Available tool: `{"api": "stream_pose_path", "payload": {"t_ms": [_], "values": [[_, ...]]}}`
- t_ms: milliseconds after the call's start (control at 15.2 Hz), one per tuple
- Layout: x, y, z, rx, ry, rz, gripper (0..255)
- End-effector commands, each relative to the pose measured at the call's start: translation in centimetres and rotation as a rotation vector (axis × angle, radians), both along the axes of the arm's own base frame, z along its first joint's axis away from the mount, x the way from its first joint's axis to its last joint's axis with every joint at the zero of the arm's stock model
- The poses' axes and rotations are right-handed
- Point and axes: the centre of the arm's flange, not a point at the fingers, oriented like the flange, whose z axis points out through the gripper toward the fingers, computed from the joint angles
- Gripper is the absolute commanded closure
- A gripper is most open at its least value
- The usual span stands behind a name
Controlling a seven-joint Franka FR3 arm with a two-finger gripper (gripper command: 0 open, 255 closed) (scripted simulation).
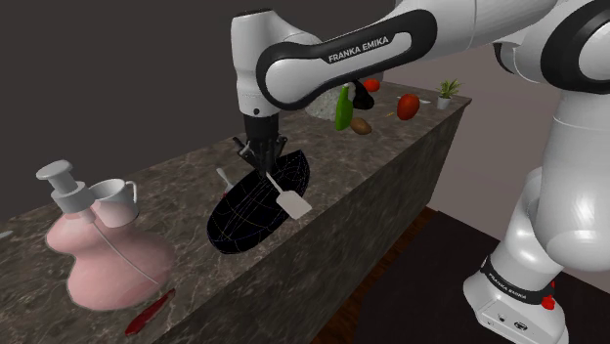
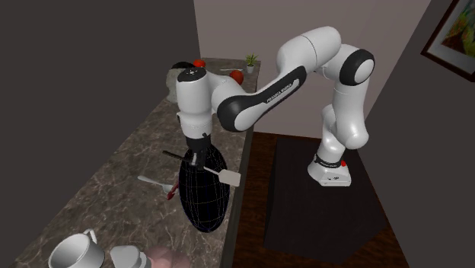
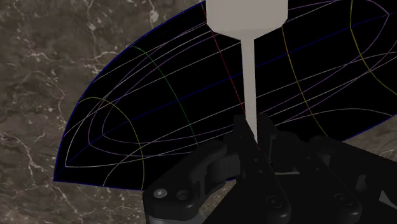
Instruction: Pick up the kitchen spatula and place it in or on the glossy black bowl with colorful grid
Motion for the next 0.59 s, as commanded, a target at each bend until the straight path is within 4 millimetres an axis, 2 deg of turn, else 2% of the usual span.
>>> {"api": "stream_pose_path", "payload": {"t_ms": [0,462,528], "values": [[-0.01,-0.01,-1.06,0.000,-0.001,0.000,255],[-0.01,-0.01,-1.05,0.000,-0.001,0.000,255],[-0.01,-0.01,-1.05,0.000,-0.001,0.000,0]]}}
